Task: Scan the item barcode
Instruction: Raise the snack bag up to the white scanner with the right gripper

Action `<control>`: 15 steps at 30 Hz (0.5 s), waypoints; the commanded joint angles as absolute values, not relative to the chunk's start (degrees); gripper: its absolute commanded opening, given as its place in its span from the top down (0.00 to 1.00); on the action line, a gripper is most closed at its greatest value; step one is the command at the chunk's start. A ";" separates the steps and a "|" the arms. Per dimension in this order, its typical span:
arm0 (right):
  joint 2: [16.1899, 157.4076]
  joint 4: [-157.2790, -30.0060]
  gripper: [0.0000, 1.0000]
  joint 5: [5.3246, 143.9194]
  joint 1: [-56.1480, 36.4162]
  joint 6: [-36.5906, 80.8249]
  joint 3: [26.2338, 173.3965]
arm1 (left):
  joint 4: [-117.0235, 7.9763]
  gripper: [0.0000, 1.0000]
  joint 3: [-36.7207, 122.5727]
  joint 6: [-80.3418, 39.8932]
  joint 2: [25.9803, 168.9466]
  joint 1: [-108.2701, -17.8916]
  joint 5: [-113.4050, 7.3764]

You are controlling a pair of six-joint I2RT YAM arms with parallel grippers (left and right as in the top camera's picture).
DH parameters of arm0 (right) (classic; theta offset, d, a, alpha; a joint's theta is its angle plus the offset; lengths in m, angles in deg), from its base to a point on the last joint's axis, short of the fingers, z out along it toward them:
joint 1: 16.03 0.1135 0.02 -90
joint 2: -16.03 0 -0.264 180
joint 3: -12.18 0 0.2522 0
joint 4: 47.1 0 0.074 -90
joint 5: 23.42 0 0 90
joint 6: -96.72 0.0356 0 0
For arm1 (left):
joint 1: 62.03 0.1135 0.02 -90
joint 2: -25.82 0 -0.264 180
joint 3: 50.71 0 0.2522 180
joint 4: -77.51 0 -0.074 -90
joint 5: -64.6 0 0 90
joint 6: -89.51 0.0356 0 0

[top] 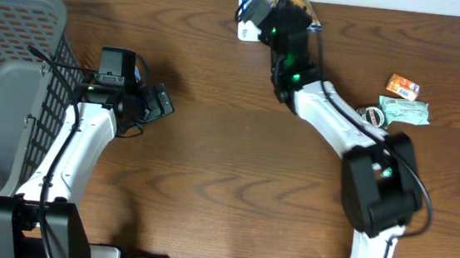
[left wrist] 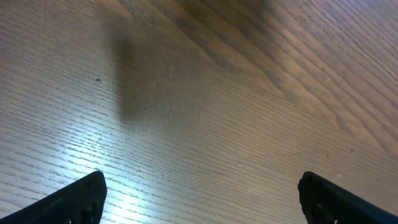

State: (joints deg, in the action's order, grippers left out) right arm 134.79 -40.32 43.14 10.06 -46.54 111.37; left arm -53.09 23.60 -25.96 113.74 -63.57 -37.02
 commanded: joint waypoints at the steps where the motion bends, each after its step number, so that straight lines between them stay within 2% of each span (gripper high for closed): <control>1: 137.56 -35.75 0.99 38.37 10.84 -59.69 111.74 | -52.96 0.02 23.17 -25.63 113.82 -63.33 -36.40; 4: 139.11 -31.19 0.99 36.67 11.02 -62.43 111.76 | -52.96 0.02 23.17 -25.63 113.82 -63.33 -36.40; 15: 139.33 -30.81 0.99 36.69 11.43 -62.58 111.76 | -52.96 0.02 23.17 -25.63 113.82 -63.33 -36.40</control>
